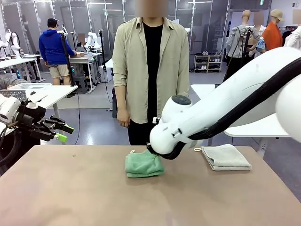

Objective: Fold the towels and place them in the basket.
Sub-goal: Stack the folded Towel with hook on the right side of the table.

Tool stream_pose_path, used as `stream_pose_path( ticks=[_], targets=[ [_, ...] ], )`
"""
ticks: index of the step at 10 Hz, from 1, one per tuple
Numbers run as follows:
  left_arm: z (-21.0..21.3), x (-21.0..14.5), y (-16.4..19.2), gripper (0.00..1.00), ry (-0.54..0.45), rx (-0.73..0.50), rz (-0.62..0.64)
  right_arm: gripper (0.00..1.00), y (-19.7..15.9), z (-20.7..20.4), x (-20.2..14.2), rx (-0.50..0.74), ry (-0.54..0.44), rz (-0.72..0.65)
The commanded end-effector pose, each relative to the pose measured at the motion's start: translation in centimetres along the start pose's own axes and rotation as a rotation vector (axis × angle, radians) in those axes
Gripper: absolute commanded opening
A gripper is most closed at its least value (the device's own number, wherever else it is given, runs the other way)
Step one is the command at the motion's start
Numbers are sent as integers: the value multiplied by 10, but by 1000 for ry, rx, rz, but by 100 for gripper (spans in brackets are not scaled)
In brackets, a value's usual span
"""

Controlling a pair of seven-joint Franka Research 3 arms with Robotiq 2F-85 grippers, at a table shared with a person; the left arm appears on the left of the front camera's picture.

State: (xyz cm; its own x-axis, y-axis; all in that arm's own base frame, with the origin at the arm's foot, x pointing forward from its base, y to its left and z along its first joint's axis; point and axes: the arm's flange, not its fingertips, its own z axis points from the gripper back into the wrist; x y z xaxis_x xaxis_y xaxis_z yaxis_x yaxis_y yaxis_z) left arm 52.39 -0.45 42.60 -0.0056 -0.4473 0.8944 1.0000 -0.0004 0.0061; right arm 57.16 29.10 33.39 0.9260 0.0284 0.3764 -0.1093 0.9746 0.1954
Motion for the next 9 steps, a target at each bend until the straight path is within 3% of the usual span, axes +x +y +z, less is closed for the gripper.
stream_pose_path(
  ticks=[1,4,9],
  targets=[
    [0,1,-4,70,19,9,-4,6,-34,39,-3,-53,-64,73],
    [0,1,-4,70,19,9,-4,6,-83,81,7,-166,-87,140],
    [0,1,-4,70,19,9,-4,6,-160,134,33,-198,-85,238]
  ],
)
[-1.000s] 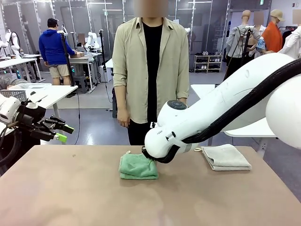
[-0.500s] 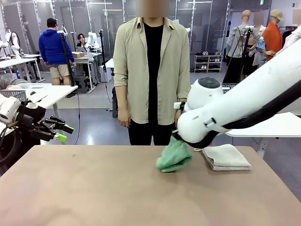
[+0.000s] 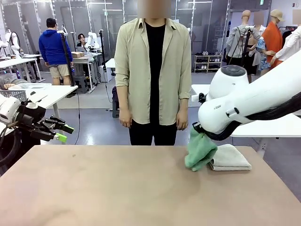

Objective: Fold the towels and place them in the basket.
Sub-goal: Stack the folded Towel with hook on the right side of the table.

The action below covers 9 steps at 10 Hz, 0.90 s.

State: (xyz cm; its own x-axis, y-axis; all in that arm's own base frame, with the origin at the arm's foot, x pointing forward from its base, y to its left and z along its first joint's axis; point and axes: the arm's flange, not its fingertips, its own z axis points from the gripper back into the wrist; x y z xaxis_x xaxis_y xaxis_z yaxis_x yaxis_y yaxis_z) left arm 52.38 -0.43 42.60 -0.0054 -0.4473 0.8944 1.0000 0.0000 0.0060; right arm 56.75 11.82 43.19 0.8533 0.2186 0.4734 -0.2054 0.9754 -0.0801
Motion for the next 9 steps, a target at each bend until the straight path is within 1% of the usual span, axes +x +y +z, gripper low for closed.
stream_pose_path(
  ticks=[1,2,4,6,9],
  targets=[
    [0,1,-4,70,19,8,-4,6,-28,2,7,32,12,48],
    [0,1,-4,70,19,8,-4,6,-44,3,11,31,26,55],
    [0,1,-4,70,19,8,-4,6,-68,2,18,69,32,53],
    [0,1,-4,70,19,8,-4,6,-95,-11,23,58,54,71],
    [0,1,-4,70,19,8,-4,6,-132,-29,21,79,94,90]
  ],
)
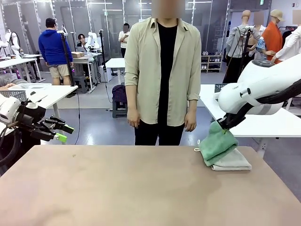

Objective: Fold the towels and place them in the basket.
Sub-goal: Stack the folded Towel with hook on the right side of the table.

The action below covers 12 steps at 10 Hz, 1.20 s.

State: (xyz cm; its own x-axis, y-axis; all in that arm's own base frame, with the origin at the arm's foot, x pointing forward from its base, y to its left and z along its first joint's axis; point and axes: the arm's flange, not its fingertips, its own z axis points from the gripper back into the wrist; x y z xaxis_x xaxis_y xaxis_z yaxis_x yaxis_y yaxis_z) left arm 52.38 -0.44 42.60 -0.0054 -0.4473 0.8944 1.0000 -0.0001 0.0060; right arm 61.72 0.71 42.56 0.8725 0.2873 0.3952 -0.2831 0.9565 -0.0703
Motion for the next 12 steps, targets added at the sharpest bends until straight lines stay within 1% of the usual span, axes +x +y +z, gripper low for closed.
stream_pose_path(
  ticks=[1,5,6,7,8,9,10,11,12],
  targets=[
    [0,1,-4,70,19,8,-4,6,-27,-12,2,42,28,22],
    [0,1,-4,70,19,8,-4,6,-58,-46,-17,70,76,13],
    [0,1,-4,70,19,8,-4,9,-62,-51,-20,65,84,11],
    [0,1,-4,70,19,8,-4,26,-65,-52,-23,69,92,16],
    [0,1,-4,70,19,8,-4,29,-66,-48,-24,71,89,21],
    [0,1,-4,70,19,8,-4,46,-67,-42,-24,82,82,26],
    [0,1,-4,70,19,8,-4,49,-68,-36,-25,74,82,29],
    [0,1,-4,70,19,8,-4,66,-70,-30,-26,65,86,29],
    [0,1,-4,70,19,8,-4,69,-71,-19,-27,59,88,29]
  ],
)
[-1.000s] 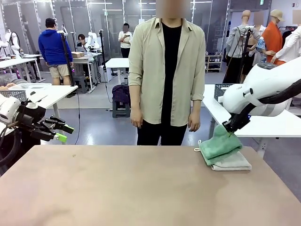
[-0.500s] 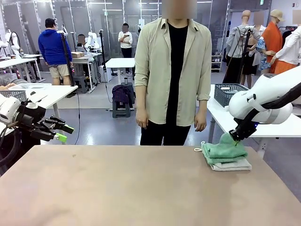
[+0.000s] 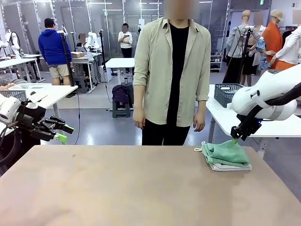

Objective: Fold the towels and place them in the basket.
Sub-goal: Stack the folded Towel with hook on the right side of the table.

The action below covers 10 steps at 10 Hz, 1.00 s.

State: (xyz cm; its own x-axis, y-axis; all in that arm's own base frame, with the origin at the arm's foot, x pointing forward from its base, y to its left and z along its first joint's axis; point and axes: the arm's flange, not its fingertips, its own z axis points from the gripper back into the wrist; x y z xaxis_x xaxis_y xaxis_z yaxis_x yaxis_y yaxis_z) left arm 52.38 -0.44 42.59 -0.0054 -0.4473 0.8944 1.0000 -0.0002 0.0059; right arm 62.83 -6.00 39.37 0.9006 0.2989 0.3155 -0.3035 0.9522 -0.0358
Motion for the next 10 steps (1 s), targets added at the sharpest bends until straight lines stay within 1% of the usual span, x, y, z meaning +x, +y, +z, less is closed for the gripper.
stream_pose_path(
  ticks=[1,2,3,4,5,6,8,10],
  targets=[
    [0,1,-4,70,19,9,-4,86,-5,24,-8,20,1,13],
    [0,1,-4,70,19,9,-4,86,3,51,-15,59,12,-20],
    [0,1,-4,70,19,9,-4,86,15,92,-28,55,10,-39],
    [0,1,-4,70,19,9,-4,86,35,147,-49,14,11,-82],
    [0,1,-4,70,19,9,-4,86,56,194,-72,-29,-1,-154],
    [0,1,-4,70,19,9,-4,86,78,233,-96,-42,4,-207],
    [0,1,-4,70,19,9,-4,86,111,292,-135,-39,-15,-255],
    [0,1,-4,70,19,9,-4,86,138,346,-169,28,-85,-331]
  ],
)
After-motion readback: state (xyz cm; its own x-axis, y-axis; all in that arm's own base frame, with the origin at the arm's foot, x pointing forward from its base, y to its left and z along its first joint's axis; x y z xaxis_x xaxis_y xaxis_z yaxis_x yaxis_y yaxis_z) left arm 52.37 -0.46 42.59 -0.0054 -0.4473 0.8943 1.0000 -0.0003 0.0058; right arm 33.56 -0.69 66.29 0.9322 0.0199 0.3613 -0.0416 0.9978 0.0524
